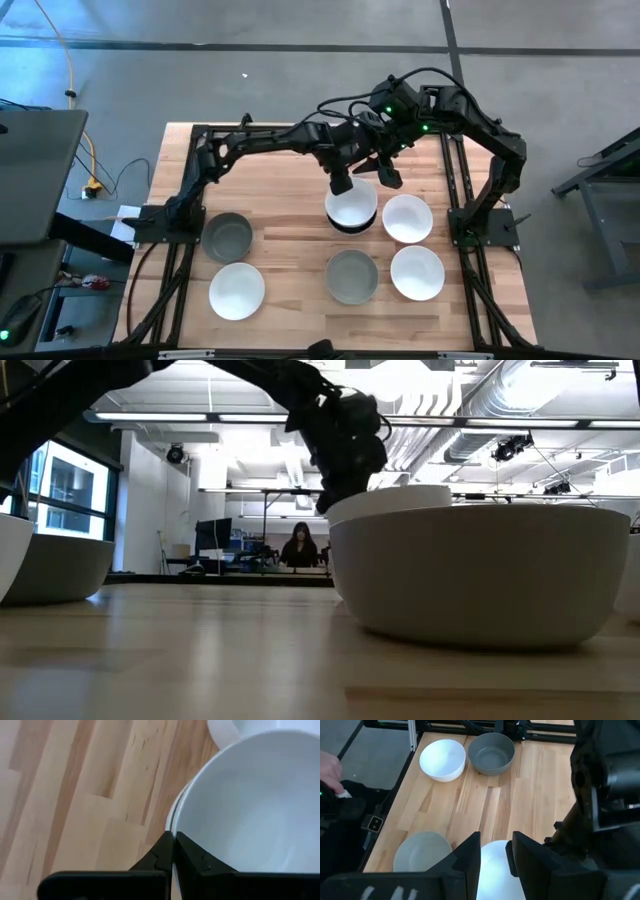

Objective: Nest bowls inside each other
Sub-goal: Stack the top right white bowl on top of the black bowl

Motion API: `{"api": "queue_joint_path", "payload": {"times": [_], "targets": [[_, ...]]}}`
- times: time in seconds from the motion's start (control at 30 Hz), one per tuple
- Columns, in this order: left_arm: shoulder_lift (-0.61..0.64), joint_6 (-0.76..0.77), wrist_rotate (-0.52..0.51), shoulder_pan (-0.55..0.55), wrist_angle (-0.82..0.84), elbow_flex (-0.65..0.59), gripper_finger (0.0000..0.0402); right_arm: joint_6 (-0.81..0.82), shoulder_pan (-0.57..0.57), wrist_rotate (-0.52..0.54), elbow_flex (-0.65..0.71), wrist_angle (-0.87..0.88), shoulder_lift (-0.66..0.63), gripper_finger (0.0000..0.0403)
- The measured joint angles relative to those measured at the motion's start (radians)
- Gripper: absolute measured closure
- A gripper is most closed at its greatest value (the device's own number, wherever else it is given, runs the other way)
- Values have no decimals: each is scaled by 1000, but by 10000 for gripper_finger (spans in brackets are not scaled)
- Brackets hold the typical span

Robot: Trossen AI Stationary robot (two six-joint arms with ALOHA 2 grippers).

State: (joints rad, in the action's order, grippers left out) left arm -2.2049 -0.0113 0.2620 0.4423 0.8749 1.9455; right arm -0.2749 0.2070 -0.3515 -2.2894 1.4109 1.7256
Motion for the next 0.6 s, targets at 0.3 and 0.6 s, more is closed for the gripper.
{"api": "queue_joint_path", "payload": {"times": [0.3,0.6], "targets": [[-6,-11,-4,-15,-2,0,401,-22,0,0,0,0,0,298],[-6,-19,-48,-35,48,0,401,-14,0,0,0,-1,0,298]]}}
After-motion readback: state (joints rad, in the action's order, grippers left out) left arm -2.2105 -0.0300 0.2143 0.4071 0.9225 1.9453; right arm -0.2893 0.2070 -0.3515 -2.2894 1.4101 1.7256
